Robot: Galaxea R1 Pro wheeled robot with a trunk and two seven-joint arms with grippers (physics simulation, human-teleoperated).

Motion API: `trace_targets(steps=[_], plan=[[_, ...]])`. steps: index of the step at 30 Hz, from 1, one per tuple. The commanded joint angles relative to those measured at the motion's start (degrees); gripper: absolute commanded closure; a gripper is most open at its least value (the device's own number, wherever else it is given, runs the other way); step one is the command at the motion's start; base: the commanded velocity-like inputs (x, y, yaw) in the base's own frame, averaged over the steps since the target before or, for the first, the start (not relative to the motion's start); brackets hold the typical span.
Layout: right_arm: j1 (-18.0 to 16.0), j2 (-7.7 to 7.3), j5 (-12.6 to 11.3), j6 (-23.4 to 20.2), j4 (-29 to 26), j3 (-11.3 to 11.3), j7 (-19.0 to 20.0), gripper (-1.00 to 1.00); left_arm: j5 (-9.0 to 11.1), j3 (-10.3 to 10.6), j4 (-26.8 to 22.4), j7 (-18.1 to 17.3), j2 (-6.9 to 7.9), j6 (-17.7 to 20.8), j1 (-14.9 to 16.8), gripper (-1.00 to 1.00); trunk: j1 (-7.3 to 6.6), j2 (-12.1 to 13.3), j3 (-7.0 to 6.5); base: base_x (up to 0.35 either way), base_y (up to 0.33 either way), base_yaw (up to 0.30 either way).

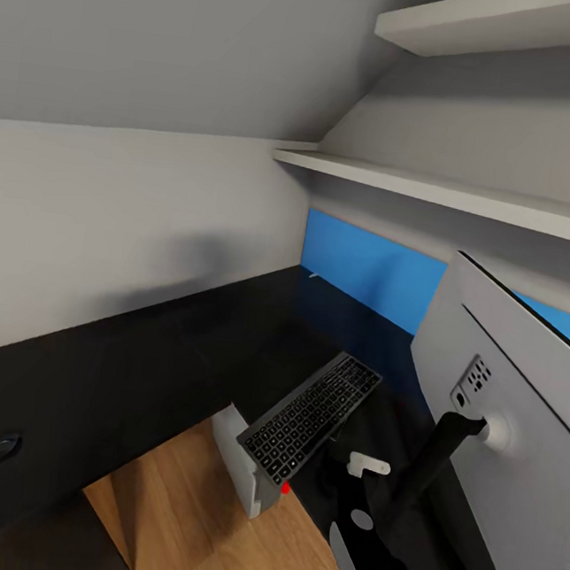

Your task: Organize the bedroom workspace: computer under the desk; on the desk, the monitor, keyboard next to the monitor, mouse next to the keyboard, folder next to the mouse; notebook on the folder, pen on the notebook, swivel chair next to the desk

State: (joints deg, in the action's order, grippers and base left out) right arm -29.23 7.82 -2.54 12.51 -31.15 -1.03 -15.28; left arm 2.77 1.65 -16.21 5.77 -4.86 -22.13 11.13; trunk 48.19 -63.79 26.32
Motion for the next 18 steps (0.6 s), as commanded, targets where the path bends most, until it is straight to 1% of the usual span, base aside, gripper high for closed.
trace_targets(steps=[1, 18], plan=[[-0.04, 0.0, -0.27, 0.23, 0.04, -0.11, -0.19, -1.0, 0.29, 0.19, 0.04, 0.2, 0.01, -0.19, 0.03, -1.0, 0.0, -0.04, 0.06, -0.025, 0.0, 0.0], [-0.04, 0.0, -0.34, 0.33, -0.07, -0.1, -0.21, -1.0, 0.27, 0.19, 0.04, 0.2, 0.02, -0.19, 0.03, -1.0, 0.0, -0.04, 0.06, -0.003, 0.0, 0.0]])
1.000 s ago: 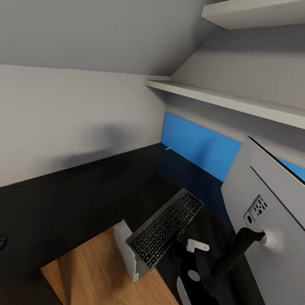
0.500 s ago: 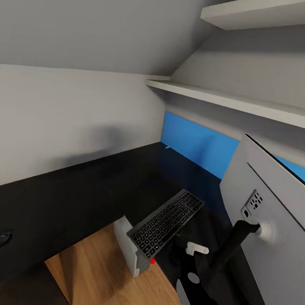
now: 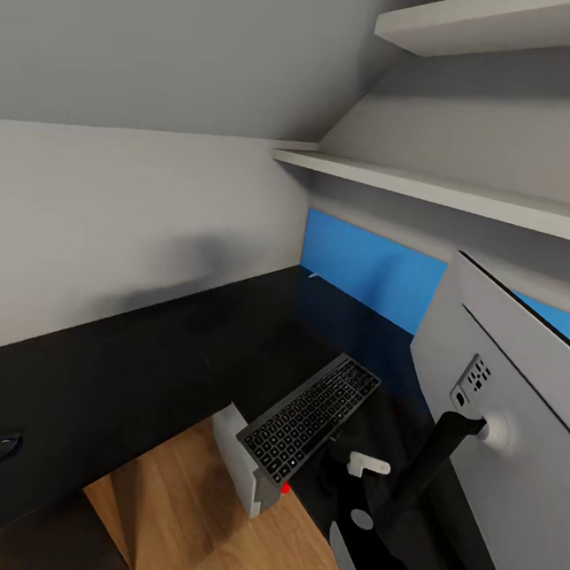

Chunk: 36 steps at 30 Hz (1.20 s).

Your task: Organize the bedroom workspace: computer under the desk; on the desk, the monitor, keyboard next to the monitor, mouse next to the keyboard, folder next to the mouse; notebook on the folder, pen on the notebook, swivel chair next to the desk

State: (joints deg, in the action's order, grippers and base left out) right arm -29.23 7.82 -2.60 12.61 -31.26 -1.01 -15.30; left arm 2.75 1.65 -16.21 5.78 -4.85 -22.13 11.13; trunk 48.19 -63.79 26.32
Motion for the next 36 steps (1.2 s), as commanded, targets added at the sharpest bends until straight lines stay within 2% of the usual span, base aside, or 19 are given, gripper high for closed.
trace_targets(steps=[1, 6, 18, 30, 36], plan=[[-0.04, 0.0, -0.28, 0.27, -0.03, -0.1, -0.2, -1.0, 0.29, 0.19, 0.04, 0.2, 0.0, -0.19, 0.03, -1.0, 0.0, -0.03, 0.06, 0.0, 0.0, 0.0], [-0.04, -0.05, -0.29, 0.48, -0.36, -0.06, -0.27, -1.0, 0.31, 0.19, 0.04, 0.2, -0.03, -0.19, 0.03, -1.0, 0.0, -0.03, 0.06, 0.0, 0.0, 0.0], [0.03, -0.09, -0.37, 0.27, -7.78, 0.19, -0.5, -1.0, 0.32, 0.19, 0.04, 0.2, -0.07, -0.19, 0.03, -1.0, 0.0, -0.03, 0.06, 0.0, 0.0, 0.0], [0.05, -0.09, -0.38, 0.22, -9.09, 0.22, -0.6, -1.0, 0.28, 0.23, 0.04, 0.12, -0.08, -0.19, 0.03, -1.0, 0.0, -0.03, 0.06, 0.0, 0.005, 0.0], [0.05, -0.07, -0.37, 0.29, -9.16, 0.22, -0.61, -1.0, 0.24, 0.27, 0.04, 0.06, -0.08, -0.23, 0.03, -1.0, 0.0, -0.03, 0.06, 0.036, 0.128, 0.0]])
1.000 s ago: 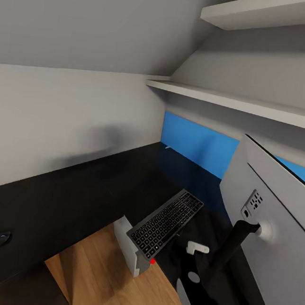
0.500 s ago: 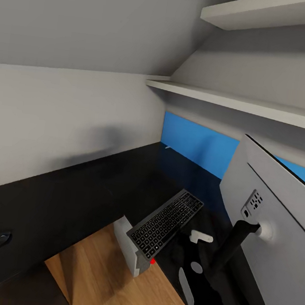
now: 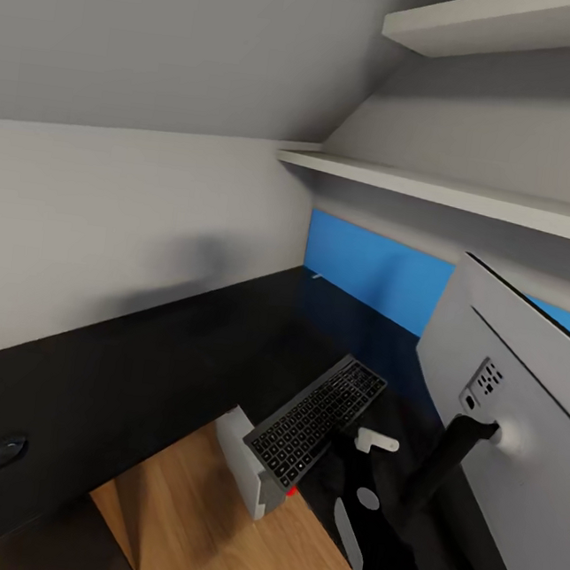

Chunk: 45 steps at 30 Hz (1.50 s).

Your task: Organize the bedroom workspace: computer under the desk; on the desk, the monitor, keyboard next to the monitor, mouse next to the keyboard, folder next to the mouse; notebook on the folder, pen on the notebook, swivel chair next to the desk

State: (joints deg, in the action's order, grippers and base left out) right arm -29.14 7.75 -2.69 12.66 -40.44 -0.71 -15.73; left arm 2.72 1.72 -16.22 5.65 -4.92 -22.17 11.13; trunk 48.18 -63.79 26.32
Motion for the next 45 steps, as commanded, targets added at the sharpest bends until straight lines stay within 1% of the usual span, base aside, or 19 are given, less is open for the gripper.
trace_targets(steps=[1, 12, 23, 33, 45], plan=[[-0.04, 0.02, -0.29, 0.24, 0.03, -0.08, -0.18, -1.0, 0.28, 0.2, 0.05, 0.18, 0.0, -0.2, 0.04, -1.0, 0.01, -0.03, 0.06, 0.107, 0.171, 0.0], [-0.04, 0.07, -0.29, 0.26, 0.11, -0.16, -0.18, -1.0, 0.27, 0.21, 0.05, 0.15, 0.0, -0.19, 0.04, -1.0, 0.01, -0.03, 0.06, 0.143, 0.119, 0.0], [-0.04, 0.07, -0.3, 0.26, 0.26, -0.17, -0.18, -1.0, 0.27, 0.21, 0.05, 0.15, 0.0, -0.15, 0.04, -1.0, 0.01, -0.03, 0.06, 0.041, 0.012, 0.0], [-0.04, 0.06, -0.24, 0.26, 0.43, -0.17, -0.18, -1.0, 0.27, 0.21, 0.11, 0.15, 0.0, -0.15, 0.04, -1.0, 0.01, -0.03, 0.06, 0.211, 0.001, 0.0], [-0.04, 0.0, -0.21, 0.19, 0.59, -0.12, -0.18, -1.0, 0.27, 0.21, 0.12, 0.15, 0.0, -0.15, 0.04, -1.0, 0.01, -0.03, 0.06, 0.035, 0.0, 0.0]])
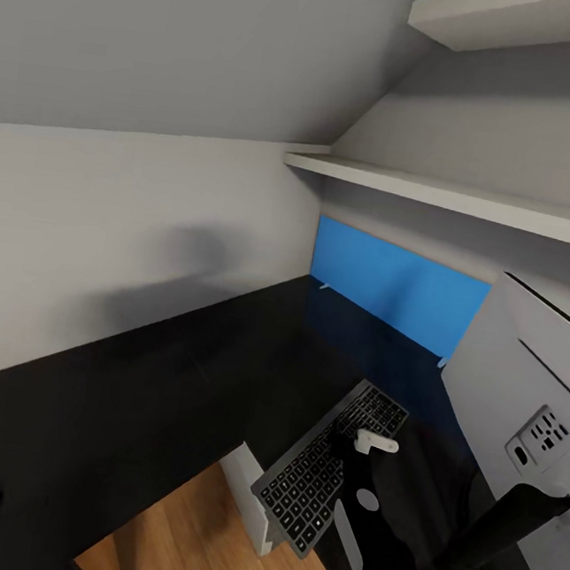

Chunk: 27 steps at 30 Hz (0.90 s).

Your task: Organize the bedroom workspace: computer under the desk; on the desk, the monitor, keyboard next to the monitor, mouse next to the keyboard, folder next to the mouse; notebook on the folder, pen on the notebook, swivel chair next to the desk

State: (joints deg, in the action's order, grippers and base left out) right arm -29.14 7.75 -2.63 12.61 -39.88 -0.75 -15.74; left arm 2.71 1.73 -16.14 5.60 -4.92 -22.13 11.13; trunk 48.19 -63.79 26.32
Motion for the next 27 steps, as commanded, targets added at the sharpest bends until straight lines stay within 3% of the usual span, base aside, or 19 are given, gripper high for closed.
trace_targets(steps=[1, 16, 27], plan=[[-0.04, 0.0, -0.28, 0.22, 0.06, -0.07, -0.17, -1.0, 0.28, 0.2, 0.04, 0.21, 0.0, -0.19, 0.03, -1.0, 0.0, -0.03, 0.06, 0.006, 0.0, 0.0], [-0.04, -0.03, -0.44, 0.13, 5.54, -0.02, -0.01, -1.0, 0.28, 0.2, 0.05, 0.21, 0.0, -0.2, 0.03, -1.0, 0.0, -0.03, 0.06, 0.001, 0.0, 0.0], [-0.04, -0.01, -0.45, 0.13, 6.38, -0.04, 0.01, -1.0, 0.28, 0.2, 0.05, 0.21, 0.0, -0.29, 0.03, -1.0, 0.0, -0.03, 0.06, 0.0, 0.0, 0.0]])
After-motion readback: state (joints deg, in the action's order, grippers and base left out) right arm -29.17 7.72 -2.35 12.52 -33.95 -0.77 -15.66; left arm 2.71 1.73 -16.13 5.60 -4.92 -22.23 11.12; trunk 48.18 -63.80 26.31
